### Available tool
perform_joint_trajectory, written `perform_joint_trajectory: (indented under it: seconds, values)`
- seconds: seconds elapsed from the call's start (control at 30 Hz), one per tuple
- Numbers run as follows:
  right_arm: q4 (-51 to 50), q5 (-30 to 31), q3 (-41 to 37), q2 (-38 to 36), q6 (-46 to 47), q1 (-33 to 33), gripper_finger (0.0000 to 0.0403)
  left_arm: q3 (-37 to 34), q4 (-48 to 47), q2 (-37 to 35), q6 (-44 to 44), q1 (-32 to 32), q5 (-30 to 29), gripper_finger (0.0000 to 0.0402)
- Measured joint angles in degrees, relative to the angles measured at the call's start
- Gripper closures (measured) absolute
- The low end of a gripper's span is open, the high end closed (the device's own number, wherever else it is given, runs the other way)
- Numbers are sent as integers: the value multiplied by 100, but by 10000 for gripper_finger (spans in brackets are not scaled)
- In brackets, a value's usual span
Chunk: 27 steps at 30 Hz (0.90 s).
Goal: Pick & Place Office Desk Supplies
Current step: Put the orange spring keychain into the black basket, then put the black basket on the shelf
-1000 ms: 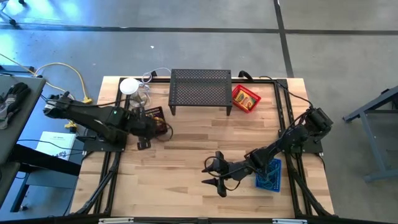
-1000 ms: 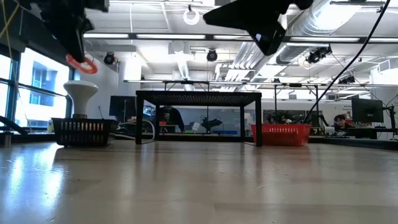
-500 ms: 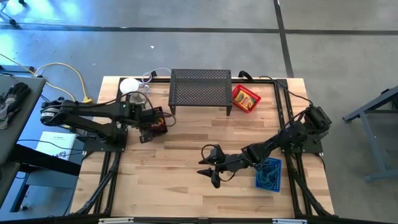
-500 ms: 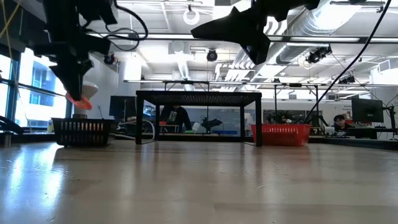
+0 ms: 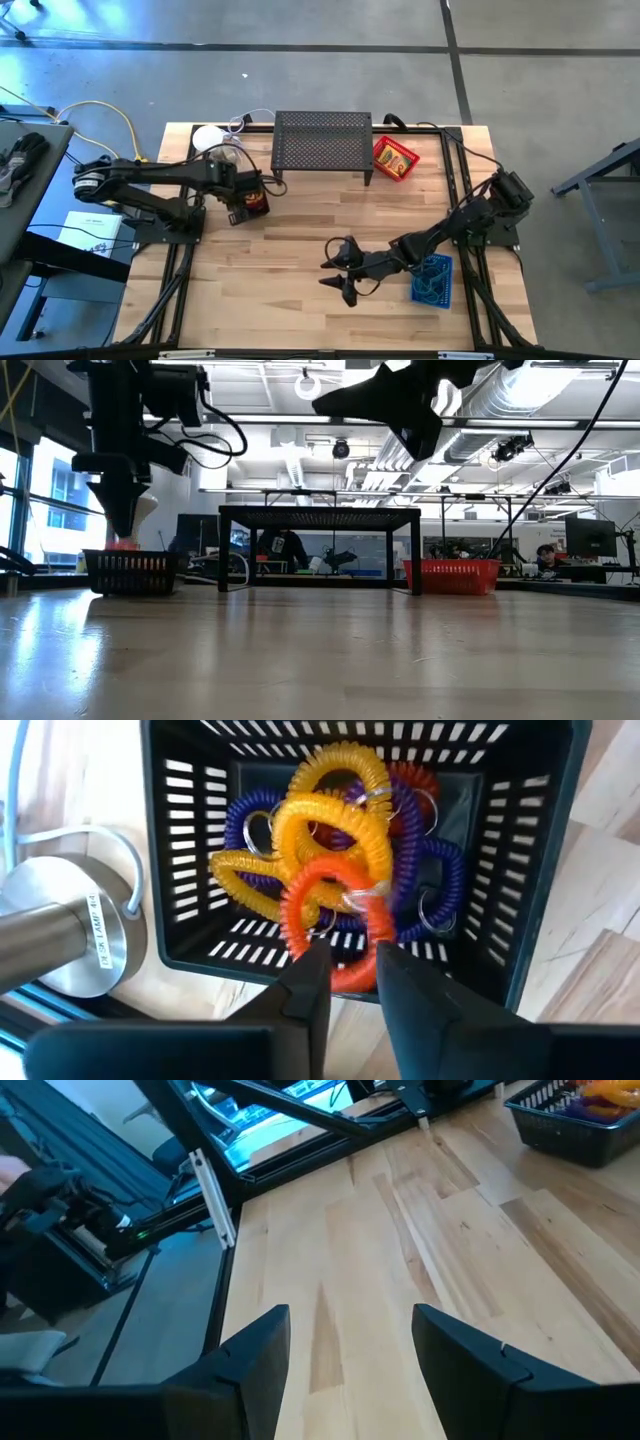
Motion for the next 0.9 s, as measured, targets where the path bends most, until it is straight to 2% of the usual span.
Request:
perform_joint_trajectory:
  seconds: [0.33, 0.4, 0.57, 0.73, 0.9]
  values:
    - [-6, 0, 0, 0, -131, 128, 203, 310, -154, -46, 9, -137, -3, 310]
    - [-47, 0, 0, 0, -148, 126, 203, 385, -2, -133, 37, -303, 27, 310]
    - [-132, 0, 0, 0, -149, 126, 203, 378, 473, -241, 31, -856, 526, 310]
    - [-179, 0, 0, 0, -149, 126, 203, 203, 1082, -155, -377, -1324, 511, 310]
    - [-244, 2, 0, 0, -131, 157, 203, 155, 1183, -15, -591, -1629, 507, 310]
